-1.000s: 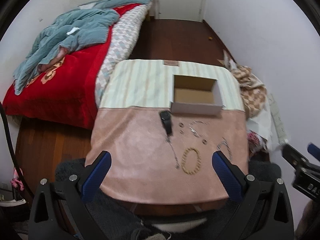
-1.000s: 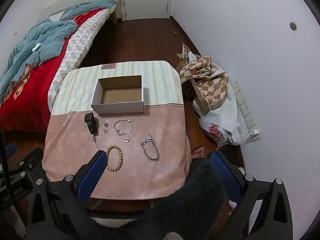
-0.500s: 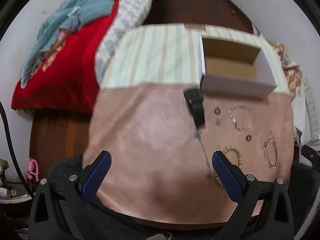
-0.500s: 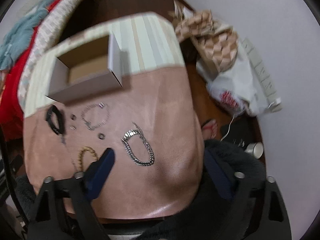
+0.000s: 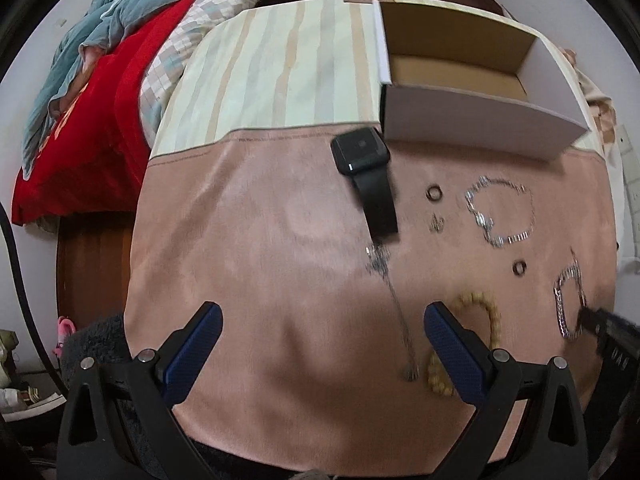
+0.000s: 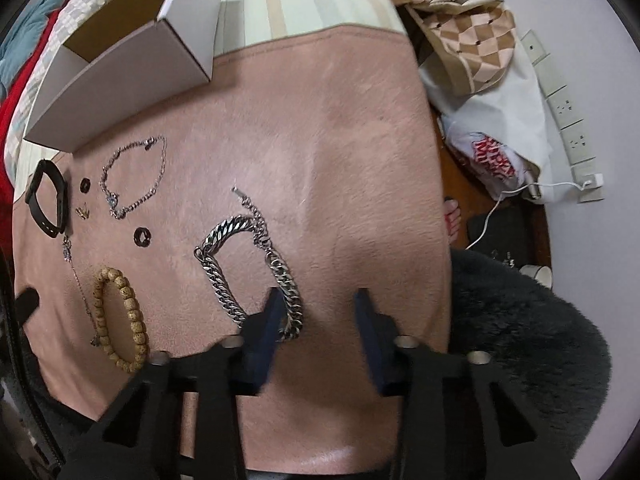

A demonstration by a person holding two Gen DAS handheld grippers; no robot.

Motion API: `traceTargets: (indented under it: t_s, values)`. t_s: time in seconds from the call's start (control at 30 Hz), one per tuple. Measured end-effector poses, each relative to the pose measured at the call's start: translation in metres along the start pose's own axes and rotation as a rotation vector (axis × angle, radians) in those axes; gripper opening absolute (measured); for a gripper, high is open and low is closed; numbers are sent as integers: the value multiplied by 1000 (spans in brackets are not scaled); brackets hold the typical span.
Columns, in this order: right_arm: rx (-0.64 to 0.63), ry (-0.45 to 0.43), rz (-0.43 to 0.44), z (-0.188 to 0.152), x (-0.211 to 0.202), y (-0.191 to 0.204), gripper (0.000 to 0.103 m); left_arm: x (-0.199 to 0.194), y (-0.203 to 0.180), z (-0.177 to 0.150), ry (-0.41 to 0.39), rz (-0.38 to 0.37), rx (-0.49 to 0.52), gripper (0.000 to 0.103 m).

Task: Organize jewelry
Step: 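Grasp the black watch with the left tool while the right tool grasps the silver curb-chain bracelet, then carry the watch with the left tool into the cardboard box while the right tool drops the chain bracelet in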

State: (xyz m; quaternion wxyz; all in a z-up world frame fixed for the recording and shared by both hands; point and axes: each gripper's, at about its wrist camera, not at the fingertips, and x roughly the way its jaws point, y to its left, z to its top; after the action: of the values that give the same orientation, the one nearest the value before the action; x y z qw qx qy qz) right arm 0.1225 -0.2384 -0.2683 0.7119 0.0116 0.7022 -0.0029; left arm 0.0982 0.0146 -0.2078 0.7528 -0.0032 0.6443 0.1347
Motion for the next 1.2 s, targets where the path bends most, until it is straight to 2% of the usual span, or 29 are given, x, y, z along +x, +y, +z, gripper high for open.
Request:
traceTargets:
  t_s: [0.07,0.17,0.4,0.43,0.5,0.57,0.63,0.67,0.97,1.2]
  values:
    - [-8,-19,-4,0,-2,1,16,4,0,8,-5,-6,-16,103]
    - [-17,-25,-16,3,-1,3,11,13,0,25,-3,-32,-46,103]
    - [-23,-11,-22,11,-1,4,9,29,-11,51,-19,-47,-33,102]
    - [-26,-10,-24,11,-1,5,9,30,-12,54,-28,-48,-26,100]
    - [-28,-8,-27,13,0,5,9,31,-14,57,-38,-50,-12,81]
    - [-32,-6,-31,15,0,6,9,36,-16,60,-24,-67,-1,44]
    - [-34,-4,-32,18,1,7,9,43,-17,61,-3,-83,5,18]
    - [-35,-6,-32,18,1,8,9,45,-16,61,-2,-89,4,15]
    - [-41,-52,2,17,-13,15,8,28,-11,55,-79,-100,45,15]
    - [-58,-116,69,18,-49,26,8,-1,-12,52,-111,-129,70,15]
